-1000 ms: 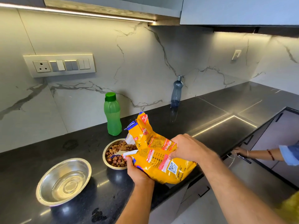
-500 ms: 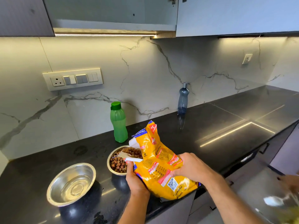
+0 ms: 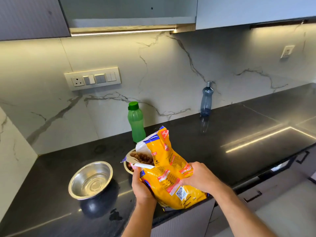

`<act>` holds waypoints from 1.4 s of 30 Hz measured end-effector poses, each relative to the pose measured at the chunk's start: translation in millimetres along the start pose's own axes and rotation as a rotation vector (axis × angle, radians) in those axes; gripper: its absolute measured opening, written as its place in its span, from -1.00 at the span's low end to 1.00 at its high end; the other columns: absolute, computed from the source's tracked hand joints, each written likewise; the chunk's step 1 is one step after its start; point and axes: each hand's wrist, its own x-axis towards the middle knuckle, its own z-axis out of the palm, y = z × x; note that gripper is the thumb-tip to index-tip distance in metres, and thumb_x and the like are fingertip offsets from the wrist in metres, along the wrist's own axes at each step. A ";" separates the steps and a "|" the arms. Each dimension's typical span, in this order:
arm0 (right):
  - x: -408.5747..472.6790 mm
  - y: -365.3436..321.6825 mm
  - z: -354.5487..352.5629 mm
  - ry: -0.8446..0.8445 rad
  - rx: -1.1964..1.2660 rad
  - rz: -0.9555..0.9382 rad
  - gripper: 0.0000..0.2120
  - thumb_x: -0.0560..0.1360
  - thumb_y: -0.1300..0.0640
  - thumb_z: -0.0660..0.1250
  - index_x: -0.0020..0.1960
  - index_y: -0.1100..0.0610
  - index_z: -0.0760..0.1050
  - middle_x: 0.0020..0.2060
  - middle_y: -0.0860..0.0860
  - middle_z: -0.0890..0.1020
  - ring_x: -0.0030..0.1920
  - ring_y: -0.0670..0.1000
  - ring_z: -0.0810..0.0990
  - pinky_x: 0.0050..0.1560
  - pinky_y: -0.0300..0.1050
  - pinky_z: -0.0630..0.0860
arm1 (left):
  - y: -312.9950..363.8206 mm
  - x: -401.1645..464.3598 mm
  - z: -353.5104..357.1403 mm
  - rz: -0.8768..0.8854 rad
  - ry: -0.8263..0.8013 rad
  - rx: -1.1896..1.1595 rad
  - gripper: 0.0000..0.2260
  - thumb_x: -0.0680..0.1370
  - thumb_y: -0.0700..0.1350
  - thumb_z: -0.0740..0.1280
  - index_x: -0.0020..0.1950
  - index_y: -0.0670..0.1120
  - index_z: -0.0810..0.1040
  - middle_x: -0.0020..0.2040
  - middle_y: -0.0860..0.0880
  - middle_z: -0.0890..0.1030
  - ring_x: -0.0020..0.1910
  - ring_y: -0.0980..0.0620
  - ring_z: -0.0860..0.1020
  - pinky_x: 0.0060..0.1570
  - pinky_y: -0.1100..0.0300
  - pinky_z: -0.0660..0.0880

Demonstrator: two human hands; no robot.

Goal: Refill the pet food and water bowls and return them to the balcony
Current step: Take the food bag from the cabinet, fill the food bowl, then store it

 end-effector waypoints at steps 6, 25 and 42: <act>21.8 -19.0 3.5 0.005 0.034 0.033 -0.85 0.28 -0.02 0.63 -0.21 -0.07 0.70 -0.23 -0.15 0.76 -0.22 -0.13 0.74 -0.08 -0.08 0.66 | 29.7 13.3 3.6 0.021 -0.091 -0.010 -0.51 0.48 0.23 0.34 0.30 -0.03 0.59 0.15 -0.23 0.68 0.12 -0.27 0.66 0.20 -0.27 0.54; 68.1 -47.6 9.1 -0.054 0.154 0.007 -0.65 0.32 0.02 0.69 0.04 0.04 0.69 -0.08 -0.05 0.78 -0.07 -0.05 0.76 0.13 0.05 0.67 | 77.1 44.6 13.7 0.222 -0.059 0.087 -0.41 0.29 0.29 0.46 0.21 0.01 0.63 0.10 -0.21 0.69 0.12 -0.27 0.65 0.19 -0.33 0.53; 79.5 8.2 21.3 -0.243 0.374 -0.009 -0.62 0.36 0.13 0.66 0.14 0.11 0.69 -0.01 0.03 0.78 0.02 0.08 0.76 0.23 0.24 0.61 | 55.5 6.1 17.2 0.388 0.060 0.296 -0.80 0.61 -0.05 0.33 0.18 -0.07 0.62 0.00 -0.16 0.72 -0.03 -0.13 0.71 -0.12 0.01 0.63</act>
